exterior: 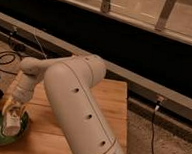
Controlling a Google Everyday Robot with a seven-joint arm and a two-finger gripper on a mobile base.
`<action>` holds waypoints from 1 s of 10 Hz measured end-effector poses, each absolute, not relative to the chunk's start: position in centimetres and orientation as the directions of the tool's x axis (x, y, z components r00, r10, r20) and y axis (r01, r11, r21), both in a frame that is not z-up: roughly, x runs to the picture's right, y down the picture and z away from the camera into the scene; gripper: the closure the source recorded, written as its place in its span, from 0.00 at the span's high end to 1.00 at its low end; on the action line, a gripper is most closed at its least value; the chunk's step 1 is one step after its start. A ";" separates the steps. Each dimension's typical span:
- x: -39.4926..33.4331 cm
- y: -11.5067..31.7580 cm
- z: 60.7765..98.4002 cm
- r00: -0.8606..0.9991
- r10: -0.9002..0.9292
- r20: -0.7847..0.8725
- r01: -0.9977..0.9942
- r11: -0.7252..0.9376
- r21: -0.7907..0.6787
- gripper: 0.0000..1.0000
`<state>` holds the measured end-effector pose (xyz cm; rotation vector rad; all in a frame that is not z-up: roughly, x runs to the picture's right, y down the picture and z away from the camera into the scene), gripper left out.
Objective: Place the bottle in the ceramic bowl
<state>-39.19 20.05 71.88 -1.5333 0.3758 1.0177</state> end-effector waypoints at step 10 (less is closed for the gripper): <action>-39.0 20.0 72.0 0.563 0.304 -0.769 -0.730 -0.253 -0.635 0.80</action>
